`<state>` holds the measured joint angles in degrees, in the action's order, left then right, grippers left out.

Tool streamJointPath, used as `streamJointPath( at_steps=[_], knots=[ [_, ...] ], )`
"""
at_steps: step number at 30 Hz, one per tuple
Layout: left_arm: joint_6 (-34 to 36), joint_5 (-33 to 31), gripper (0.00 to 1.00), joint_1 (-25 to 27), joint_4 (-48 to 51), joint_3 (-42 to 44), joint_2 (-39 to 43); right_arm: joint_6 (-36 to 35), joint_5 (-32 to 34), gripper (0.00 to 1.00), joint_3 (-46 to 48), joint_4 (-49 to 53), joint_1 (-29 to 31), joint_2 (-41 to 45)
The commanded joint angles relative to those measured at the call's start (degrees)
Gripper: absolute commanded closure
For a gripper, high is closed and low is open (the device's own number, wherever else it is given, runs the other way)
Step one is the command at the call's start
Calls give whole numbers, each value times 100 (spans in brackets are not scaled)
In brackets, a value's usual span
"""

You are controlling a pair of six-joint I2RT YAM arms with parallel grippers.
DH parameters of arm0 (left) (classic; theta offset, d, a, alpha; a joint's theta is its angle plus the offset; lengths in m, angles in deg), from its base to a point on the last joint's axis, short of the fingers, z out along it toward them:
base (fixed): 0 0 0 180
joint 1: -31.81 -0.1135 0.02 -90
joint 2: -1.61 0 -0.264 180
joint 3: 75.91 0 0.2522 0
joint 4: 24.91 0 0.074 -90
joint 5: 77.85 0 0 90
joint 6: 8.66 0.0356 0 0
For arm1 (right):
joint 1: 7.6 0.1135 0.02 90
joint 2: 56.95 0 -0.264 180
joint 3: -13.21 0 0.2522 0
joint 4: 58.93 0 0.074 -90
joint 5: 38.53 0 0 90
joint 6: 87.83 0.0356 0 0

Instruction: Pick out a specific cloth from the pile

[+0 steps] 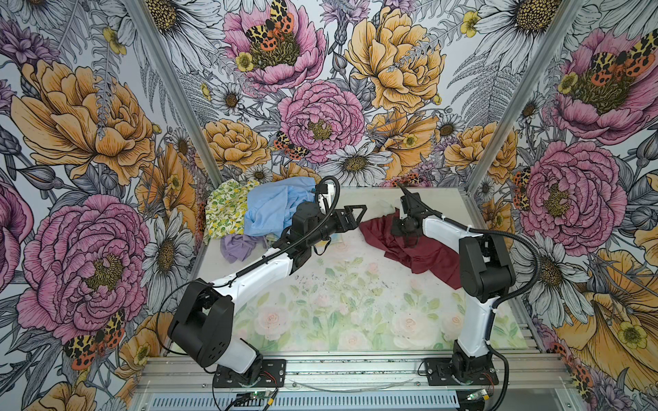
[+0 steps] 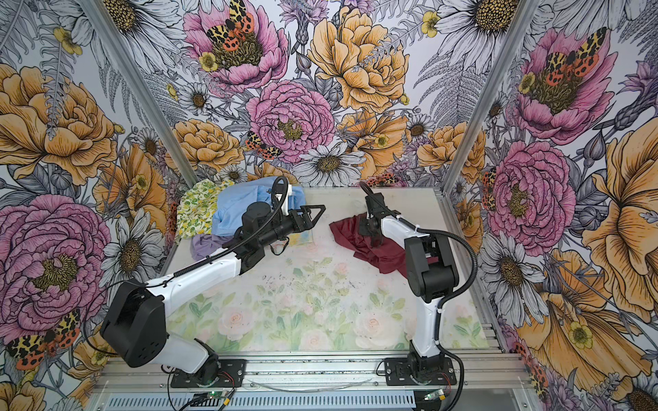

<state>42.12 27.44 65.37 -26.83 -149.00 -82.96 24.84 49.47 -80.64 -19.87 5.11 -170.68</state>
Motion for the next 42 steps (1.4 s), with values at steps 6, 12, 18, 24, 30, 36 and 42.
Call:
streamJointPath(
  at_steps=[6,12,18,24,30,36,42],
  knots=[
    [318,-472,3,-75,531,589,439,529,426,47,-70,419,-20,-297],
    [332,-551,3,-78,483,863,536,1343,1049,36,55,691,2,-366],
    [293,-636,3,-78,426,1035,613,2391,1502,35,325,831,-38,-15],
    [281,-673,4,-77,428,1115,738,3475,1821,35,770,1038,-175,353],
    [294,-691,4,-78,431,1200,798,4562,1885,35,1414,1028,-547,854],
    [301,-720,3,-115,464,1262,835,5176,1748,35,1626,1006,-894,1053],
    [363,-738,3,-249,581,1274,897,4944,1842,33,1313,1021,-975,994]
  ],
)
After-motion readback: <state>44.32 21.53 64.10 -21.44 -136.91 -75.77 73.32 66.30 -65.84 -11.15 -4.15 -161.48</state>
